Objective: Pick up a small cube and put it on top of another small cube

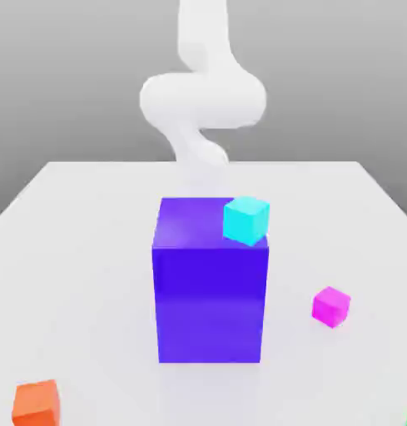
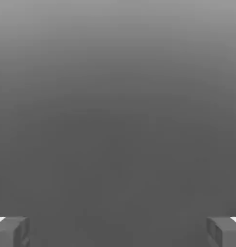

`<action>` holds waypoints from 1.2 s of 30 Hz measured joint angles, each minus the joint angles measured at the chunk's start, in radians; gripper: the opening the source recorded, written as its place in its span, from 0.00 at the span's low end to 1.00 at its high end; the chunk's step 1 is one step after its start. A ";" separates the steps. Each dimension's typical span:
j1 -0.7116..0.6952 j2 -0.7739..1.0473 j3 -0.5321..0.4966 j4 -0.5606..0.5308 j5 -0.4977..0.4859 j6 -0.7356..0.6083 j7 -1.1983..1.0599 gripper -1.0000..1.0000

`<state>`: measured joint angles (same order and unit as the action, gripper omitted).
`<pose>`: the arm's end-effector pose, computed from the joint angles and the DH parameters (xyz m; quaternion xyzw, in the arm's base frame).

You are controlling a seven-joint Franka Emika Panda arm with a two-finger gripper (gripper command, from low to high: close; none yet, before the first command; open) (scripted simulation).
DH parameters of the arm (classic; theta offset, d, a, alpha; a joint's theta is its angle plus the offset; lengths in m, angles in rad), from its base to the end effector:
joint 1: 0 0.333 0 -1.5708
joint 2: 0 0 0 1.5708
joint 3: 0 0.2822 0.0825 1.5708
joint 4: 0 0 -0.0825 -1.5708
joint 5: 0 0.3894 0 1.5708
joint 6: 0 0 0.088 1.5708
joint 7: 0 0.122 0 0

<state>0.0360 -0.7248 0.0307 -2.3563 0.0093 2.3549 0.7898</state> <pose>0.4141 0.0306 0.6243 -0.8742 0.3326 -0.3245 0.1409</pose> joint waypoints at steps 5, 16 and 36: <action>0.084 0.181 0.077 -0.127 0.019 0.129 -0.022 0.50; 0.269 0.597 0.267 -0.411 0.017 0.422 -0.040 0.50; 0.496 0.951 0.095 -0.460 -0.265 0.684 0.162 0.00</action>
<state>0.5317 0.2262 0.1258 -2.8160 -0.2555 3.0390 0.9514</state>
